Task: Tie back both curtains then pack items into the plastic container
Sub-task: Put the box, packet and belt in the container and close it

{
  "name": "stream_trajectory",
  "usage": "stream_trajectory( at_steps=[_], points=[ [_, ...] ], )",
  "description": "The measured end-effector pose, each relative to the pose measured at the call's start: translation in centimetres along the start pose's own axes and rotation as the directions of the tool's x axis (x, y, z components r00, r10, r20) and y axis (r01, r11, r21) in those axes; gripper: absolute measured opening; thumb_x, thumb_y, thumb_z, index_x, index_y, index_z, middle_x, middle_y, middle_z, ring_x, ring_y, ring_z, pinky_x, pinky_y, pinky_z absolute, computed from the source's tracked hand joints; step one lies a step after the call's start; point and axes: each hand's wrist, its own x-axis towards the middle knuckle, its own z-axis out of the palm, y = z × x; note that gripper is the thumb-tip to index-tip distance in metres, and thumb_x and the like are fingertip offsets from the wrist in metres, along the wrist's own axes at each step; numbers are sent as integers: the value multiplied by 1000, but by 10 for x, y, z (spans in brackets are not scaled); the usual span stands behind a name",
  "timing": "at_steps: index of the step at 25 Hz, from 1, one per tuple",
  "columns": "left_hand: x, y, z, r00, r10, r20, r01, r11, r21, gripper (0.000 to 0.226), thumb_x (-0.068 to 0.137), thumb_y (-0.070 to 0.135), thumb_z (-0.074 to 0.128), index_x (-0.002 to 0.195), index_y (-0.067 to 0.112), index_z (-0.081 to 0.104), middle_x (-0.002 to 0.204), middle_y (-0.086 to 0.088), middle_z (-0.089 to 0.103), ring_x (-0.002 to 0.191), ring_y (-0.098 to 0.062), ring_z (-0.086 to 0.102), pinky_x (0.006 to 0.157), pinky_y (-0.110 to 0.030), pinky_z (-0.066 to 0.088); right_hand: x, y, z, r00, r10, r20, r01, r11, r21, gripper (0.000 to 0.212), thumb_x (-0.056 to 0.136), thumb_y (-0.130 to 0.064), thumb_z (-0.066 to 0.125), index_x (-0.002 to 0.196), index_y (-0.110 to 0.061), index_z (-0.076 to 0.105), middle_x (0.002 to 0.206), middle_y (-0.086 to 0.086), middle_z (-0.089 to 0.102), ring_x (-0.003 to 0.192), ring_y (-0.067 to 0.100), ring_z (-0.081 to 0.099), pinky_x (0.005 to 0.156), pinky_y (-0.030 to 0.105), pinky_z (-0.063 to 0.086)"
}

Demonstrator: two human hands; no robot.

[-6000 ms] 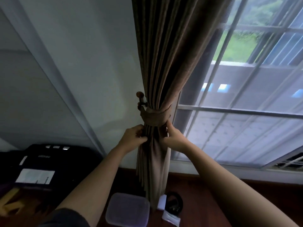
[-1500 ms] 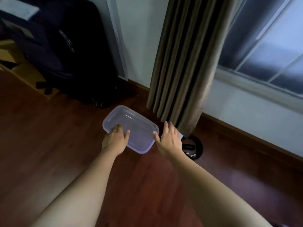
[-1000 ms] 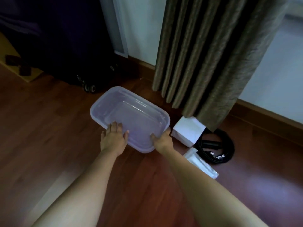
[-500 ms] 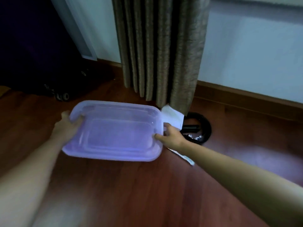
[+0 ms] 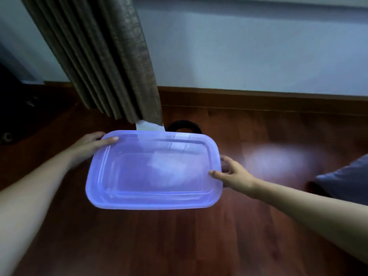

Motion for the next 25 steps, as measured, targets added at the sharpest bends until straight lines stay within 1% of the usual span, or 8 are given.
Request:
stream_trajectory(
  at_steps=[3, 5, 7, 10, 12, 15, 20, 25],
  points=[
    [-50, 67, 71, 987, 92, 134, -92, 996, -8, 21, 83, 29, 69, 91, 12, 61, 80, -5, 66, 64, -11, 64, 58, -25, 50, -35, 34, -38, 992, 66, -109, -69, 997, -22, 68, 62, -46, 76, 124, -30, 50, 110, 1, 70, 97, 18, 69, 80, 46, 58],
    [-54, 78, 107, 973, 77, 219, -90, 995, 49, 50, 63, 52, 77, 90, 13, 63, 82, 0, 67, 67, -7, 63, 59, -20, 51, -59, 62, -62, 974, 135, -180, -152, 985, -83, 53, 70, -38, 75, 117, -27, 54, 109, 0, 69, 95, 16, 68, 82, 44, 58],
    [-46, 74, 149, 960, 110, 258, -162, 968, 193, 67, 48, 75, 69, 86, 19, 64, 75, 6, 67, 68, -6, 61, 62, -22, 47, -78, 94, -84, 947, 209, -242, -243, 963, -119, 48, 65, -40, 72, 109, -25, 60, 107, 1, 70, 93, 17, 68, 78, 44, 59],
    [-44, 71, 204, 941, 138, 308, -257, 885, 389, 39, 75, 65, 60, 86, 27, 63, 68, 10, 57, 64, -5, 52, 58, -22, 36, -95, 131, -104, 898, 297, -323, -344, 934, -98, 43, 71, -33, 73, 110, -19, 62, 107, 6, 69, 88, 21, 68, 64, 35, 58],
    [-44, 69, 222, 936, 103, 336, -251, 865, 435, 29, 84, 55, 58, 95, 28, 62, 74, 14, 57, 70, -1, 54, 58, -20, 36, -102, 142, -109, 887, 297, -353, -359, 925, -124, 40, 78, -39, 72, 110, -18, 62, 108, 5, 68, 91, 21, 67, 70, 36, 58],
    [-40, 63, 226, 937, 128, 324, -280, 831, 481, 42, 83, 61, 52, 104, 26, 60, 93, 6, 65, 89, -13, 61, 69, -26, 43, -103, 148, -107, 891, 269, -367, -347, 923, -166, 44, 78, -51, 68, 109, -21, 61, 109, 1, 68, 96, 19, 66, 83, 39, 56],
    [-29, 53, 231, 955, 113, 275, -260, 765, 589, 46, 91, 52, 47, 119, 16, 52, 113, -9, 62, 103, -26, 56, 79, -33, 42, -85, 137, -107, 907, 272, -321, -356, 902, -243, 39, 83, -51, 62, 110, -25, 53, 110, 1, 64, 93, 21, 63, 75, 32, 53],
    [-29, 55, 238, 969, 78, 234, -212, 748, 629, 45, 94, 44, 47, 123, 10, 54, 117, -15, 46, 114, -33, 48, 96, -35, 39, -73, 127, -109, 902, 342, -263, -410, 870, -273, 60, 85, -55, 55, 131, -20, 38, 117, 5, 58, 89, 24, 62, 71, 32, 52]
  ],
)
